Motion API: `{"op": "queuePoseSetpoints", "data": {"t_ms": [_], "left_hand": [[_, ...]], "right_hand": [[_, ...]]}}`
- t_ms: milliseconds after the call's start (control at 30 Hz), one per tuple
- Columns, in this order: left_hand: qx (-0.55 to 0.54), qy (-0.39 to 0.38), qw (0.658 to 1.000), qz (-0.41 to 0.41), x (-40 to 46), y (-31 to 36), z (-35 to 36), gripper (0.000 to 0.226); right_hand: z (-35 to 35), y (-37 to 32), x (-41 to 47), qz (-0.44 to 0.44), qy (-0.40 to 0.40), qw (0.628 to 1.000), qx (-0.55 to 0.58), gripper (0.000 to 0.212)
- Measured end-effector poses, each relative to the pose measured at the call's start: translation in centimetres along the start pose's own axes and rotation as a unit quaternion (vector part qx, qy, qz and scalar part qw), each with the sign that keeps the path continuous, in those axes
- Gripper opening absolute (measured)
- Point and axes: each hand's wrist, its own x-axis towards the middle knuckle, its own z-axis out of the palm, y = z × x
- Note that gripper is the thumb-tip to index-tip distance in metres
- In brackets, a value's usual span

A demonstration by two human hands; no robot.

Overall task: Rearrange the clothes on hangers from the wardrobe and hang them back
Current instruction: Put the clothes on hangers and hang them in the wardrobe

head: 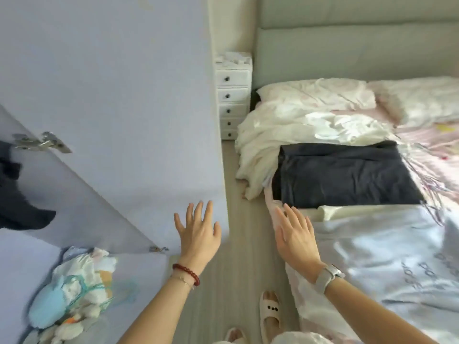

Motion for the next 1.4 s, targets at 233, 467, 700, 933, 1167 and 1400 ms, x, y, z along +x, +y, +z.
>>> {"op": "queuePoseSetpoints", "data": {"t_ms": [233,467,700,933,1167,1400], "left_hand": [[-0.018,-0.107,0.956,0.274,-1.8,20.4,5.1,0.055],[0.03,-0.225,0.858,0.461,-12.2,39.6,11.4,0.055],[0.084,-0.299,0.765,0.564,-23.4,54.9,19.6,0.055],[0.101,-0.298,0.696,0.645,-30.9,66.2,28.0,0.052],[0.213,-0.259,0.613,0.715,-34.0,74.6,33.7,0.068],[0.149,-0.253,0.635,0.715,-35.0,78.0,35.6,0.047]], "right_hand": [[-3.5,16.1,-15.4,0.332,0.067,0.941,0.018,0.041],[-6.3,28.3,-31.9,0.554,0.147,0.818,0.048,0.031],[-7.9,42.4,-45.3,0.674,0.17,0.714,0.08,0.034],[-7.6,56.1,-55.5,0.736,0.127,0.661,0.067,0.04],[-5.1,60.7,-59.8,0.73,0.09,0.676,0.041,0.031],[-4.2,59.5,-61.8,0.701,0.181,0.688,-0.054,0.029]]}}
